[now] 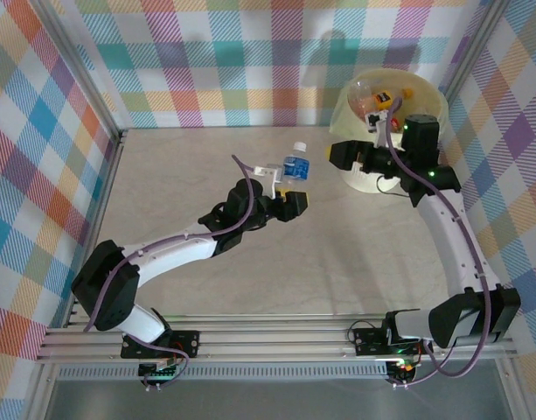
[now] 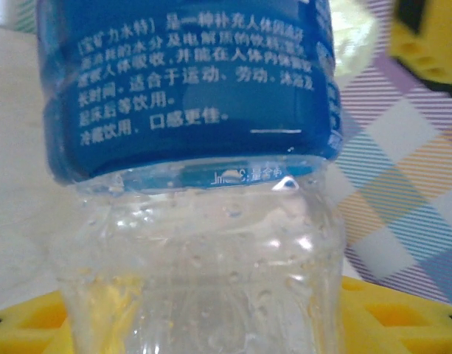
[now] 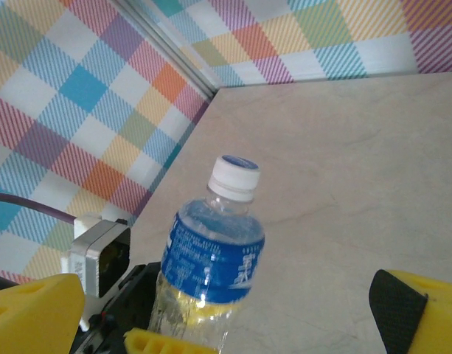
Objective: Put the plastic bottles in the bin
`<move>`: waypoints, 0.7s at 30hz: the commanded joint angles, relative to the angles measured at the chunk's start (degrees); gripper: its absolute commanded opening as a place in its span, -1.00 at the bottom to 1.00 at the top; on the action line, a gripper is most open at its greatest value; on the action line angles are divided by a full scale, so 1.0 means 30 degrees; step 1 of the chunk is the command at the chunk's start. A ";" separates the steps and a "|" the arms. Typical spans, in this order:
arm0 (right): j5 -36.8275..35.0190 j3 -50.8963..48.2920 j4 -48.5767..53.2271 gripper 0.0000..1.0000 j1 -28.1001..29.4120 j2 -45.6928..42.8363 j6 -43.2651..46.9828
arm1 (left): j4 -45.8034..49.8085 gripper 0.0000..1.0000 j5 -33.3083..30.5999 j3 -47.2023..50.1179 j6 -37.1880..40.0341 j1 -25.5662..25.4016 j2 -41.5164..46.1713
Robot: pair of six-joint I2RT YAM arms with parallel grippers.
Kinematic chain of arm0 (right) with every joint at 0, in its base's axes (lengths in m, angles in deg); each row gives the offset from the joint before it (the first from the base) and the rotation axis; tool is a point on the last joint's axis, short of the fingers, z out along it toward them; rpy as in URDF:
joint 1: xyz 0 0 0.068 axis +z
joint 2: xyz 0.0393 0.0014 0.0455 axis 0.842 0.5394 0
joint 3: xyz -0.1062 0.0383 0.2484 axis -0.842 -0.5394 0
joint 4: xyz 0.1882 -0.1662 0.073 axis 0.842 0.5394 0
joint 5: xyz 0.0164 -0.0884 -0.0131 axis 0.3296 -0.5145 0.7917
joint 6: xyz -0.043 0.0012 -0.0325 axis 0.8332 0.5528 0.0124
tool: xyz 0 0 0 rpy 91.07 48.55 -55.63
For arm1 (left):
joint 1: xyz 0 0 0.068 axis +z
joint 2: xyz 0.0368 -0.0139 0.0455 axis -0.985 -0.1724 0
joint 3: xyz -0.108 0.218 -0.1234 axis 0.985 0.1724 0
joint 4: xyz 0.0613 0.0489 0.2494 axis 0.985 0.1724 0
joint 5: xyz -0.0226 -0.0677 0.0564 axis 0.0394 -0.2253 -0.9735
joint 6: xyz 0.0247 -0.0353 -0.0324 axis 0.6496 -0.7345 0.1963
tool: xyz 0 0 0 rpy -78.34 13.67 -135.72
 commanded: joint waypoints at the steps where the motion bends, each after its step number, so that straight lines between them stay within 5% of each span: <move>1: 0.1644 0.0995 -0.0423 0.99 0.0304 0.0264 -0.0377 | -0.2211 -0.31 0.3109 -0.0413 -0.0266 0.0174 0.0502; 6: 0.3343 0.0995 -0.1621 0.99 0.0409 0.0572 -0.1577 | -0.4341 -0.31 0.5295 -0.0793 -0.1287 0.0179 0.0061; 11: 0.2170 0.1307 -0.0427 0.99 0.0513 0.1041 -0.1108 | -0.6196 -0.31 0.6124 -0.1100 -0.2160 0.0167 -0.0387; 21: 0.6896 0.0627 -0.2075 0.99 0.1305 0.1530 -0.1020 | -0.6926 -0.32 0.7341 -0.2621 -0.3156 0.0177 -0.1865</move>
